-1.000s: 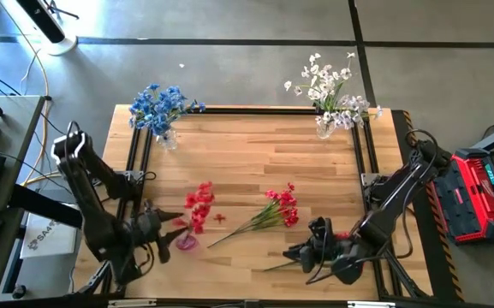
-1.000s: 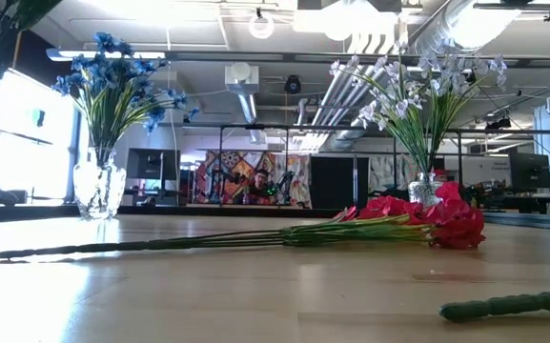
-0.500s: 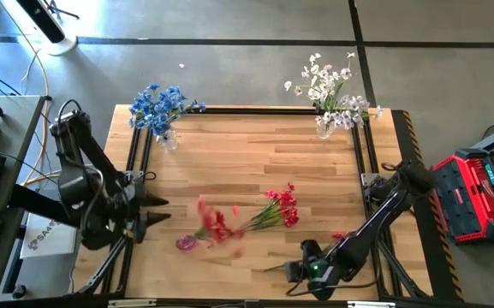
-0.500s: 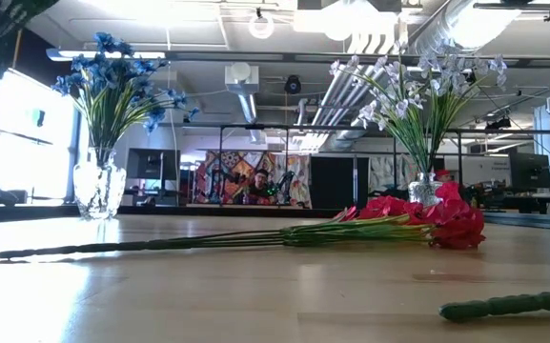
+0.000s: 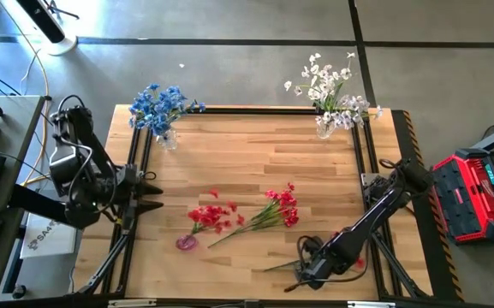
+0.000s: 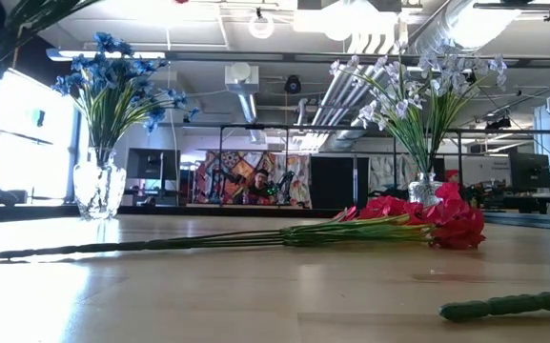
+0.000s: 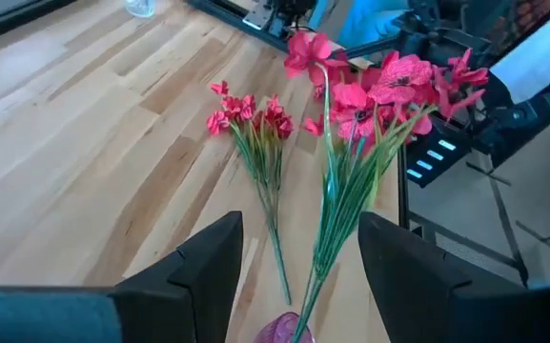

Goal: Sort flowers into vase by color
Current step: Put the bottom red flowers into the pink vase

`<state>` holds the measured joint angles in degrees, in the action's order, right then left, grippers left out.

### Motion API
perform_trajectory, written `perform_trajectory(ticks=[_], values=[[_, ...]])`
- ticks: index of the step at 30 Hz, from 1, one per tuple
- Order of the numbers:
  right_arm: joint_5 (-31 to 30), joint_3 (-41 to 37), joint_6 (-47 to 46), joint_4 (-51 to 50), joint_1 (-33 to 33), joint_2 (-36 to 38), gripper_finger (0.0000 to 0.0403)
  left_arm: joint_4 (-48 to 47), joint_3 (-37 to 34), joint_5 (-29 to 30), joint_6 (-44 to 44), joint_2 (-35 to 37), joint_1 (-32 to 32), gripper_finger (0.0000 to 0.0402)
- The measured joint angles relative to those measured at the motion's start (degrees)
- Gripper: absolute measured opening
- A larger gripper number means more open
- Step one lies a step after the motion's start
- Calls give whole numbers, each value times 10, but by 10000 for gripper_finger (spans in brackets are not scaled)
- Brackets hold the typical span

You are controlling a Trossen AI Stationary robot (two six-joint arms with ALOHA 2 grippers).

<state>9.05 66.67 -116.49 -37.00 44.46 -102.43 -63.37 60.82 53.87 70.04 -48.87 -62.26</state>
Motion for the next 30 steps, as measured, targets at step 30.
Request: perform_trajectory(ticks=[30], values=[[-99,0,689,-121,6,0,188,46,117,22,-179,-26,0,172]])
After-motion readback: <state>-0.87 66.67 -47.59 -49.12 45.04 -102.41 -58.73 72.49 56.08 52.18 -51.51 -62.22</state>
